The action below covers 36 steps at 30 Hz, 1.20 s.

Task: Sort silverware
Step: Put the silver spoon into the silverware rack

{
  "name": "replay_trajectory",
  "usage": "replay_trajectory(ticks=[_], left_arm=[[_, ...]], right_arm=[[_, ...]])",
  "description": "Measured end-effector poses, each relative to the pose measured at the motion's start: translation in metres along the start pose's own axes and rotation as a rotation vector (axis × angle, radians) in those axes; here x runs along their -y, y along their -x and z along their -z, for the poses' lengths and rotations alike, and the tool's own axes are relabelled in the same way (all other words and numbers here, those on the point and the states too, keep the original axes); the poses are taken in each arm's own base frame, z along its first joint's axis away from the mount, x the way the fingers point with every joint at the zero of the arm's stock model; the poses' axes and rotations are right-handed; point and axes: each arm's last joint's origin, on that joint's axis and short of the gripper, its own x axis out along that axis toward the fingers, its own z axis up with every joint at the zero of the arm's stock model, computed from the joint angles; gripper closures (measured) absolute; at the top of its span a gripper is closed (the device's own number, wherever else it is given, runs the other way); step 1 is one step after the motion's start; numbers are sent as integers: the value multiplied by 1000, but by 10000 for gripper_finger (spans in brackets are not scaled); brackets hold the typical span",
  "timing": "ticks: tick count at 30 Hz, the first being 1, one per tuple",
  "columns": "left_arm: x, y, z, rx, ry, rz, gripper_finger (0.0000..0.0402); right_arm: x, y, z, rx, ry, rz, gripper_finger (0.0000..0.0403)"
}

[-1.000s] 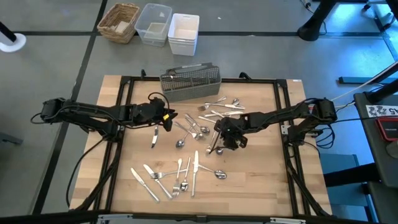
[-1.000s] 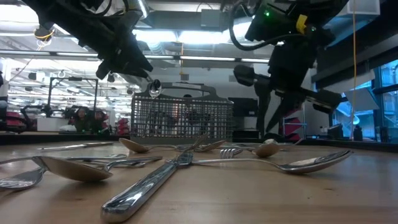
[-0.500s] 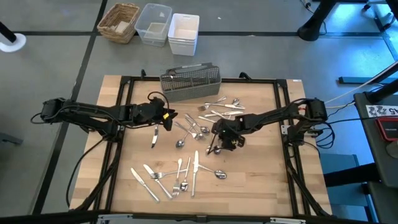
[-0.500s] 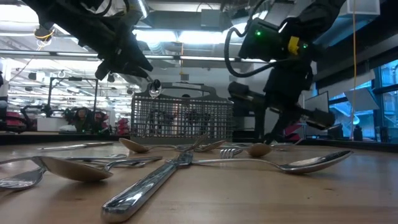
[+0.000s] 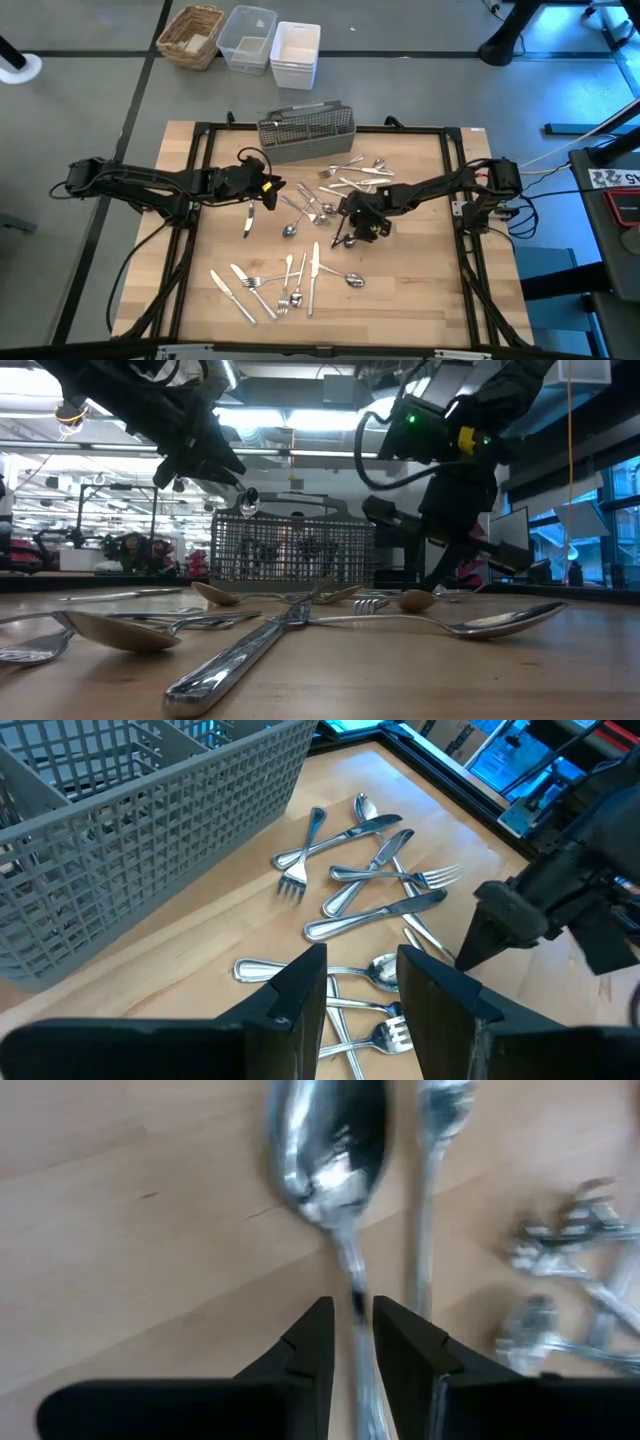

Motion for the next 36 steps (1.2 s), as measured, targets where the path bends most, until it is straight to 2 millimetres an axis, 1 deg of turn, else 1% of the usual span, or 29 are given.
replay_trajectory(ticks=[5,8,13,16,20,21,26,29,32,36], left_arm=[[0,0,0,1,0,0,286],[0,0,0,1,0,0,286],[0,0,0,1,0,0,286],[0,0,0,0,0,1,286],[0,0,0,1,0,1,286],[0,0,0,0,0,0,286],[0,0,0,0,0,0,286],[0,0,0,0,0,1,286],[0,0,0,0,18,1,286],[0,0,0,1,64,2,286]], right_arm=[[-2,-11,3,-3,-9,-30,327],[-2,-12,3,-2,-27,-34,327],[-3,-13,3,-1,-118,-38,327],[-4,-13,3,19,-137,-52,341],[-4,-13,2,44,-146,-61,385],[-4,-13,2,44,-149,-60,390],[-4,-13,2,49,-212,-62,378],[-4,-12,2,50,-263,-60,384],[-1,-6,0,68,-304,-47,395],[0,1,-3,129,-378,-60,391]])
